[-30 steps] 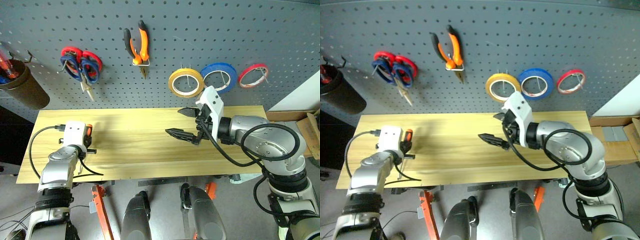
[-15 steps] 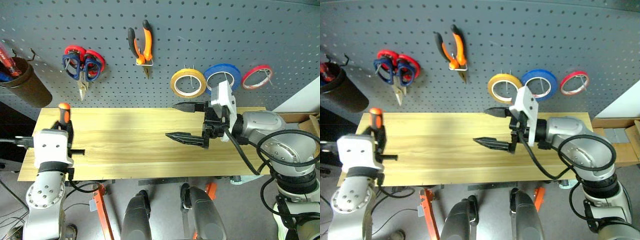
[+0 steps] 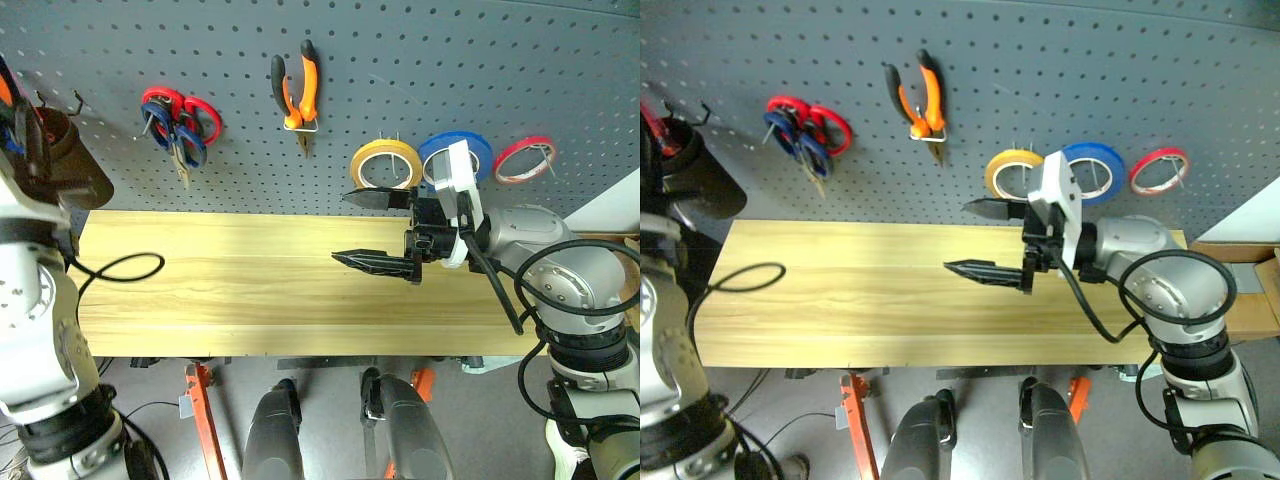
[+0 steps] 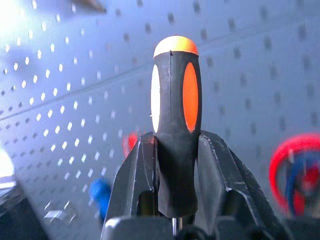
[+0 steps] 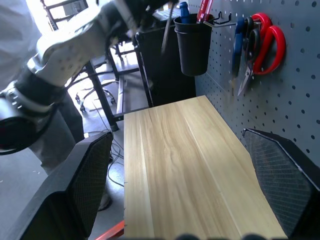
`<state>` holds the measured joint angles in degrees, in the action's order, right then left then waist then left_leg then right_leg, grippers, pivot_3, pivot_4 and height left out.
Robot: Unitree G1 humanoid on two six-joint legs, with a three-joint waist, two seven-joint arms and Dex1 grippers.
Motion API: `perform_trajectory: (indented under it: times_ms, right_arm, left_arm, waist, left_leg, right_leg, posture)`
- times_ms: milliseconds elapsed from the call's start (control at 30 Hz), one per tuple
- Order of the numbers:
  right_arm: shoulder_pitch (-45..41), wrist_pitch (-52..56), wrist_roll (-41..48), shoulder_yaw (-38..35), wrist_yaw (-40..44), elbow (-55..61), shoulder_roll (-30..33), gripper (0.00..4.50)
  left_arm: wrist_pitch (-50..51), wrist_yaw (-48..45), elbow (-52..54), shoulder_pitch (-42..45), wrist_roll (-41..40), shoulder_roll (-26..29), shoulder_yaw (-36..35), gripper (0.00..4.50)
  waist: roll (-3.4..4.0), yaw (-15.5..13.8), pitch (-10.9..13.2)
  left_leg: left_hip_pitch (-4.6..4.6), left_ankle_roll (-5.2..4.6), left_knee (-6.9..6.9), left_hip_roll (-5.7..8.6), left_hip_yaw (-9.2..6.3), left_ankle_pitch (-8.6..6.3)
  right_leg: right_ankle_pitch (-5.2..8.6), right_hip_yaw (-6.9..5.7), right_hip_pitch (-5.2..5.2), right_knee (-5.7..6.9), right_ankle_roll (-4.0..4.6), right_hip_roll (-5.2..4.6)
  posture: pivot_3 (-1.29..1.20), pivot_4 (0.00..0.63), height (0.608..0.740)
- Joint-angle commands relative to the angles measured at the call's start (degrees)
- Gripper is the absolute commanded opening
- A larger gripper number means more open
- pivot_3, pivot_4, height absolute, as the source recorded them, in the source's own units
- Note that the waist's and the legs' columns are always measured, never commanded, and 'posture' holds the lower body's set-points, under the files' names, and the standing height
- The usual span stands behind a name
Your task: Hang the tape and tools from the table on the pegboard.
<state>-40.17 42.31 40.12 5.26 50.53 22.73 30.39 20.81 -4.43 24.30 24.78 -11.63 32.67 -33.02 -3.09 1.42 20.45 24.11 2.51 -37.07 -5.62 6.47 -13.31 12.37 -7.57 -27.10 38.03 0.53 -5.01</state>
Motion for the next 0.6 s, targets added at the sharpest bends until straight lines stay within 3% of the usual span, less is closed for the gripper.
perform_trajectory:
  times_ms: [33,433,600]
  right_arm:
    - [-1.0,-0.9,1.1,-1.7,0.5,1.2,0.2,4.50]
    - [-0.6,-0.3,1.7,-2.3,-0.1,1.6,0.6,4.50]
    - [-0.6,-0.5,1.4,-2.1,-0.3,1.5,0.6,4.50]
  left_arm:
    - [-0.9,-1.6,-1.5,4.2,-2.1,3.0,-0.5,0.74]
    - [-1.8,-2.0,-13.1,20.4,-4.6,9.8,-0.8,0.74]
    - [-6.7,-3.7,-17.9,18.2,-2.6,11.2,-1.3,0.74]
  waist:
    - [0.00,0.1,0.0]
    - [-0.04,0.0,0.0]
    - [-0.04,0.2,0.0]
  left_leg:
    - [0.00,0.01,0.00,0.00,0.00,0.01]
    - [0.01,0.26,-0.09,0.00,-0.04,0.16]
    - [-0.04,0.29,-0.12,0.01,-0.01,0.18]
  right_leg:
    - [0.00,0.00,0.00,-0.01,0.00,0.00]
    - [-0.01,-0.04,0.00,0.08,0.00,0.02]
    - [-0.01,0.00,0.01,0.14,0.01,0.02]
  posture:
    - [-0.04,0.294,0.740]
    - [-0.05,0.285,0.740]
    - [-0.05,0.283,0.740]
